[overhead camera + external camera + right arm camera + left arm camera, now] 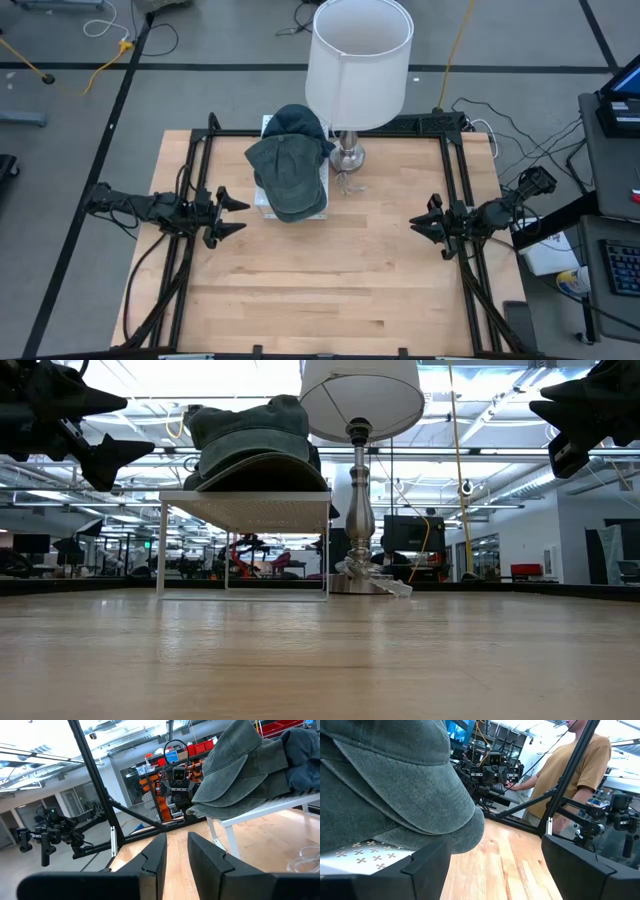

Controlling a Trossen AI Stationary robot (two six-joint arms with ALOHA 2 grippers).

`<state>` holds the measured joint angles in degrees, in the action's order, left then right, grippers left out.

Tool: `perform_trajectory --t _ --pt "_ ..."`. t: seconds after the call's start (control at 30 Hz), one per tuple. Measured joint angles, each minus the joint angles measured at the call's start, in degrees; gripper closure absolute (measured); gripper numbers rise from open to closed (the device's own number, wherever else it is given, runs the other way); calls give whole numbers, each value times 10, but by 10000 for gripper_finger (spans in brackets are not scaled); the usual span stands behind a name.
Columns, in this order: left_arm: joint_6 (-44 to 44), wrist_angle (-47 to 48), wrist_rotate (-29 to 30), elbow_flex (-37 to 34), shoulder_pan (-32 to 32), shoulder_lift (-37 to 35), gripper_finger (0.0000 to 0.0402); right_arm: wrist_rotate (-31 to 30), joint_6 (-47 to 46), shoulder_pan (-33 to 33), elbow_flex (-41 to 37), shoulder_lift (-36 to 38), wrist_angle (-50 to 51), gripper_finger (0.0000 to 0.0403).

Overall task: Pick & Place hat
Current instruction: Return to Home Position

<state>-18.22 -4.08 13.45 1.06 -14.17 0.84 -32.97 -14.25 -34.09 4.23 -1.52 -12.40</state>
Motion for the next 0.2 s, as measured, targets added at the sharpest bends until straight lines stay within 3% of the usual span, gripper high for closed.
perform_trajectory --t 0.2 --pt "0 0 0 0 0 0 95 0 0 0 0 0 0 332"
